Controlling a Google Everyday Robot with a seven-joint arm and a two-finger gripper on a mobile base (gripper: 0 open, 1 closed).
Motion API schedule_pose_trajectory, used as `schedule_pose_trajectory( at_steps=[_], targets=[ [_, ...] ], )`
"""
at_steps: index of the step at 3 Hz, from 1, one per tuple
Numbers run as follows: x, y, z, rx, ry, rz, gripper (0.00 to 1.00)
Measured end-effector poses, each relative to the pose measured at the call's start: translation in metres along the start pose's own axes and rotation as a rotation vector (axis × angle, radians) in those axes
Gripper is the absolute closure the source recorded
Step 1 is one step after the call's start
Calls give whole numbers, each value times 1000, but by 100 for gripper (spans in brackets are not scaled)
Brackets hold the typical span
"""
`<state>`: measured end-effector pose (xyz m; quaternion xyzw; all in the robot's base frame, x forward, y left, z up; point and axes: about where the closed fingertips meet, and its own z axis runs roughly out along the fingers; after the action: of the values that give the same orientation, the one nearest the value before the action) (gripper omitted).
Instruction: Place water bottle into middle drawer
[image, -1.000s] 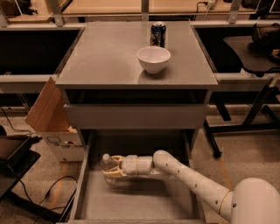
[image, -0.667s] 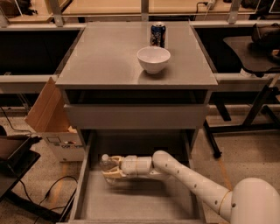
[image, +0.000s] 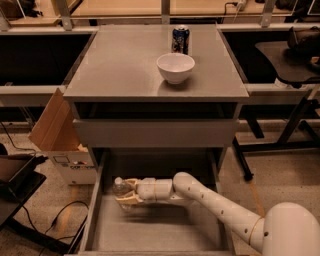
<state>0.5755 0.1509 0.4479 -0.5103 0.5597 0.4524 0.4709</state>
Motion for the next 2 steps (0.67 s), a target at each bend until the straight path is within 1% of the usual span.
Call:
schedule_pose_trajectory(
  at_steps=[1,2],
  targets=[
    [0,1,2,-4,-1,0,16],
    [-1,3,4,-8,-2,1,0]
  ],
)
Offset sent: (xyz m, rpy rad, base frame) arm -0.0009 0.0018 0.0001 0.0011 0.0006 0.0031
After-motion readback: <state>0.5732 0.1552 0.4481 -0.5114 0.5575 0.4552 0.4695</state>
